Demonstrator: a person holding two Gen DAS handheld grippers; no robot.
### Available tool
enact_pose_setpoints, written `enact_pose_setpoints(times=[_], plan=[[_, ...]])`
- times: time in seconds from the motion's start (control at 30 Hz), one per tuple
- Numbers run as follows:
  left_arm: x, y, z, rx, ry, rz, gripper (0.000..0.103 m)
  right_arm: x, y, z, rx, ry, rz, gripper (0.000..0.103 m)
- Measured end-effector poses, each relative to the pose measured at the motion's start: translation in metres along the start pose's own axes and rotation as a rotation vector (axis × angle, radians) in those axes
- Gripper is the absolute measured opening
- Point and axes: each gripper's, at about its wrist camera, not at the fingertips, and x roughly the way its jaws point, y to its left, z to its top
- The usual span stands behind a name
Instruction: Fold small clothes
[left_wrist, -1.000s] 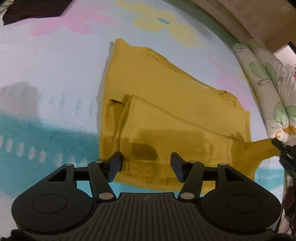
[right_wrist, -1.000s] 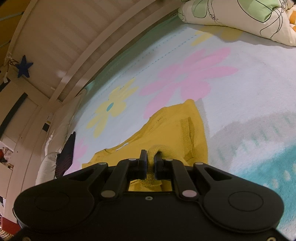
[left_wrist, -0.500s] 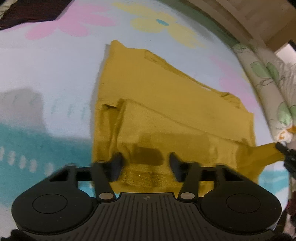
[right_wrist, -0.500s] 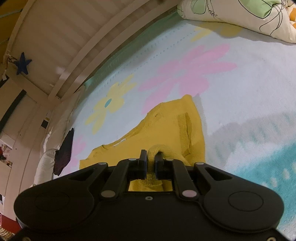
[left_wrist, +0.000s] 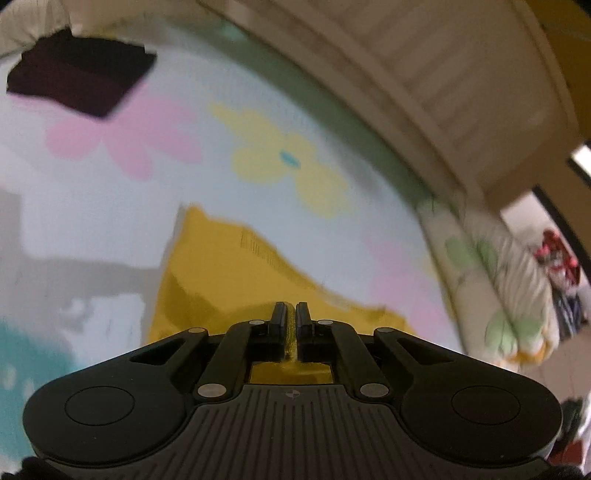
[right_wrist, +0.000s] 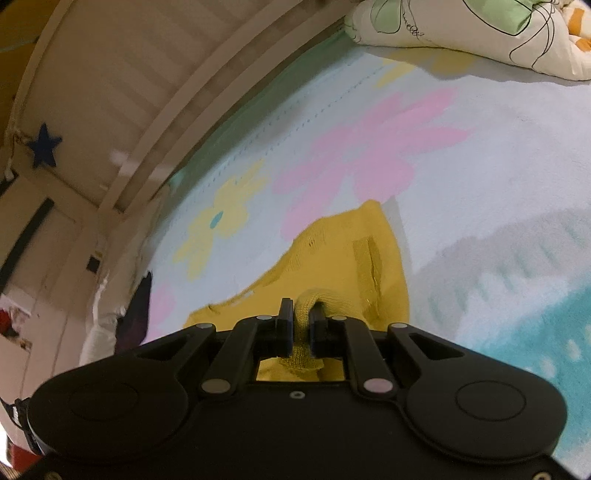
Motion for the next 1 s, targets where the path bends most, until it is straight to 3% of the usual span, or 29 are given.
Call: enact_pose_setpoints(times=[0.17, 0.33, 0.4, 0.47, 0.7, 1.0], plan=[[0.013, -0.003, 0.023, 0.005, -0.060, 0.025, 0.003, 0.016, 0.008, 0.014, 0.013, -0.019, 0.020, 0.018], [0.026, 0.004, 0.017, 0.027, 0.054, 0.024, 0.009, 0.036, 0.007, 0.018, 0.011, 0.006, -0.003, 0.018], [0.030, 0.004, 0.008, 0.079, 0.098, 0.068, 0.043, 0.040, 0.007, 0.017, 0.001, 0.021, -0.014, 0.018], [0.029, 0.006, -0.001, 0.132, 0.127, 0.092, 0.054, 0.043, 0.007, 0.015, -0.010, 0.034, -0.018, 0.018], [0.021, 0.019, -0.008, 0.128, 0.140, 0.143, 0.059, 0.036, 0.007, 0.014, -0.014, 0.036, -0.012, 0.018], [0.031, 0.015, -0.012, 0.120, 0.182, 0.084, 0.059, 0.030, 0.007, 0.013, -0.013, 0.033, -0.007, 0.018]])
